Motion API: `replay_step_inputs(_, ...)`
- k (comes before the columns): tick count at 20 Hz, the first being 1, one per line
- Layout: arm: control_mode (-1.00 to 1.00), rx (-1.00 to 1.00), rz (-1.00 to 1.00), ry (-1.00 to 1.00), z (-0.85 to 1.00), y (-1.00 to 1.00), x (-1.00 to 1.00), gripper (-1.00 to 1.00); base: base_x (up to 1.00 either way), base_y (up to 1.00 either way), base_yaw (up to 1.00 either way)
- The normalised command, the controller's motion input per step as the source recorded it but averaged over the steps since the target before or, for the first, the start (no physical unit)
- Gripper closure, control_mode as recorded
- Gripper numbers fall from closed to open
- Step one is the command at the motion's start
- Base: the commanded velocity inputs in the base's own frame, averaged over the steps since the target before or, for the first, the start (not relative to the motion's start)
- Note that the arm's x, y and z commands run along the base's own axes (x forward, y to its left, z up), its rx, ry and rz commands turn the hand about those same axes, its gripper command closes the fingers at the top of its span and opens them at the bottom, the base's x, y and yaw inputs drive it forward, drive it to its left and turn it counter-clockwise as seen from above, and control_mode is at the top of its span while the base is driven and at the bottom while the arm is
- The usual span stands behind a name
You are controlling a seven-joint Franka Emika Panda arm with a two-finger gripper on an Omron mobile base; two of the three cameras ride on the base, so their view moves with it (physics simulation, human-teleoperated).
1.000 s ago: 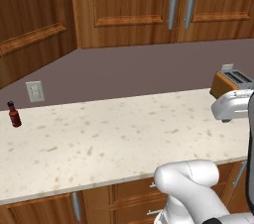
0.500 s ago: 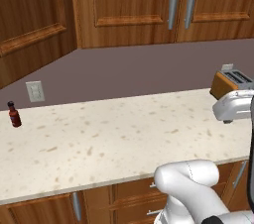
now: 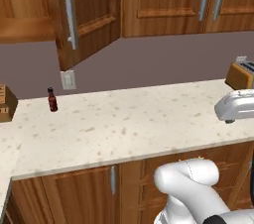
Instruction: Close all open cabinet doors.
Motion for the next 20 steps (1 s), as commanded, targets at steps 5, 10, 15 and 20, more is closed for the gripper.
replay_step_inputs(5, 1.0, 0.0, 0.0, 0.0, 0.0, 0.0, 0.0, -1.0, -0.38, 0.99, 0.0)
replay_step_inputs(10, 1.0, 0.0, 0.0, 0.0, 0.0, 0.0, 0.0, -1.0, 0.04, 0.71, 0.04)
replay_step_inputs(15, 1.0, 0.0, 0.0, 0.0, 0.0, 0.0, 0.0, -1.0, 0.24, 0.29, 0.15)
replay_step_inputs(20, 1.0, 0.0, 0.0, 0.0, 0.0, 0.0, 0.0, -1.0, 0.48, 0.16, 0.04)
